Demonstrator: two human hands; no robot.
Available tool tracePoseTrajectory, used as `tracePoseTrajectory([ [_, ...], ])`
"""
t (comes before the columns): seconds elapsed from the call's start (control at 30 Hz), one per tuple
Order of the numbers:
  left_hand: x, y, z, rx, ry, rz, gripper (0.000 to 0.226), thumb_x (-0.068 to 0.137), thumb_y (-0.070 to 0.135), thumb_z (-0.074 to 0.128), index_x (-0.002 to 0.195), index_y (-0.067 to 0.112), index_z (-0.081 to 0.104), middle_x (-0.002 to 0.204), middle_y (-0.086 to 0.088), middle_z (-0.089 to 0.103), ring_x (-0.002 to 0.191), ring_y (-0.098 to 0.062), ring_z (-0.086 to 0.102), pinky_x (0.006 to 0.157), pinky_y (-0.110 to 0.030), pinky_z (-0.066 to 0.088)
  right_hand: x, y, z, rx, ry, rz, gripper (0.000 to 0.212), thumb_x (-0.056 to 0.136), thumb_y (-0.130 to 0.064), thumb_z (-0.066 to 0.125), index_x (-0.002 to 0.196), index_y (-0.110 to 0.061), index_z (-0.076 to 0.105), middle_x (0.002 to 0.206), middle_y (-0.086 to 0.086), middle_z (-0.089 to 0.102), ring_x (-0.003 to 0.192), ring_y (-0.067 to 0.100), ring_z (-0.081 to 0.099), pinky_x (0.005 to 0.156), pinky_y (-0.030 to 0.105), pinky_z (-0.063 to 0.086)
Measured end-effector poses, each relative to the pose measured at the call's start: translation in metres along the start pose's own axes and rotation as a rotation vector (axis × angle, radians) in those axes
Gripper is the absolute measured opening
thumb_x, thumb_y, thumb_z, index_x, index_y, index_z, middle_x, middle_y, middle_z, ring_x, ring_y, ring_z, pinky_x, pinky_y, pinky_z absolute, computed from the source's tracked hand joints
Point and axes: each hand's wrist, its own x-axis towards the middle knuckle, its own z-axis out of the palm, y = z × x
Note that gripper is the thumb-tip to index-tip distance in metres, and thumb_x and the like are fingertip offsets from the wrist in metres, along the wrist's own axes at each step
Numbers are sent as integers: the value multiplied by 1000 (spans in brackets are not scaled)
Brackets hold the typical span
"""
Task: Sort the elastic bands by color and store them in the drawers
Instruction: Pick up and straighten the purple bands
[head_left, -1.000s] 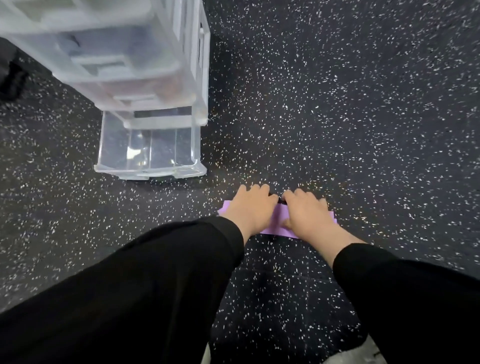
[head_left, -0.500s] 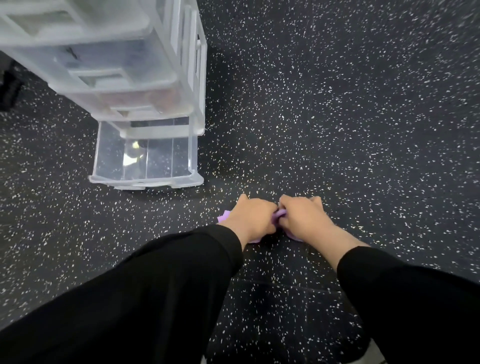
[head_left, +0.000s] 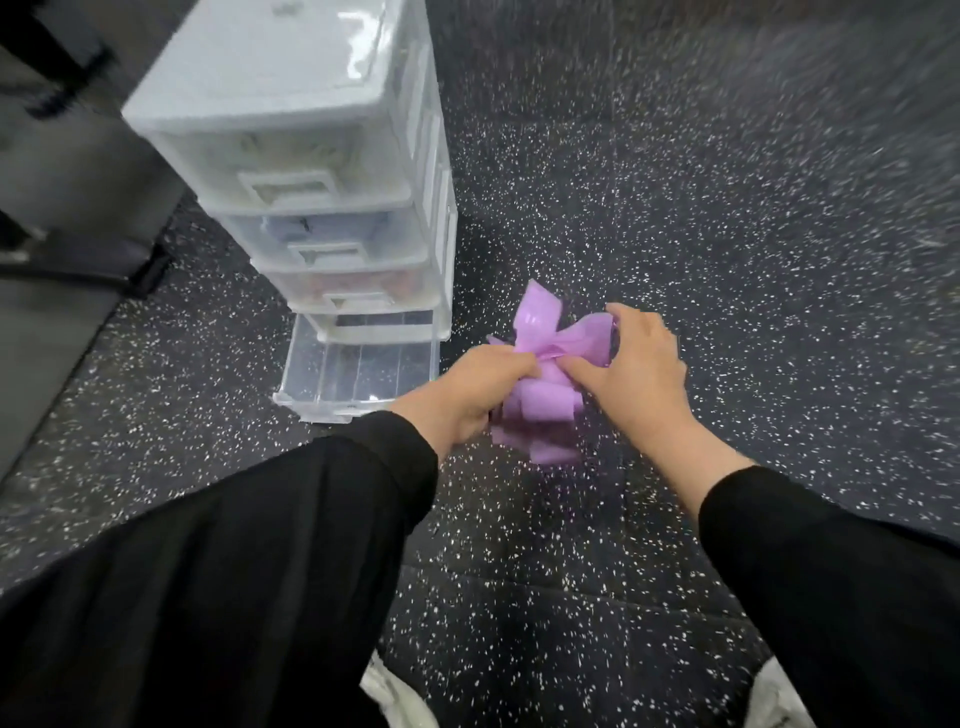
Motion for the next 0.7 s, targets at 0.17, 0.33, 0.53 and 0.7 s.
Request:
tracePoseTrajectory([
  [0.17, -60, 35, -19, -46, -20, 103, 20, 89, 9, 58, 107, 5, 67, 99, -15, 74, 86, -29, 67, 69, -36, 50, -24, -47, -35, 226, -23, 117, 90, 78, -74, 62, 145, -20, 37, 117, 7, 64, 101, 25, 63, 73, 36, 50],
  [0.33, -122, 60, -28, -24, 2, 228, 16, 94, 5, 52, 101, 9, 67, 93, -12, 71, 80, -23, 62, 68, -34, 42, -47, -89, -69, 419, -154, 175, 74, 71, -87, 52, 106, -21, 56, 85, 8, 70, 65, 21, 64, 63, 40, 57],
  [0.53, -176, 69, -33, 44, 75, 307, 35, 83, 16, 56, 117, 12, 66, 112, -19, 74, 110, -47, 66, 93, -65, 50, -85, -126, -93, 825, -319, 135, 43, 96, -51, 57, 103, -10, 68, 89, 10, 76, 74, 27, 69, 66, 39, 50],
  [0.7, -201, 64, -37, 14, 62, 320, 34, 87, 9, 54, 119, 12, 66, 116, -19, 73, 103, -33, 70, 92, -46, 52, -103, -145, -106, 1041, -330, 121, 22, 100, -26, 59, 107, -10, 72, 103, 14, 76, 83, 27, 70, 83, 52, 56],
])
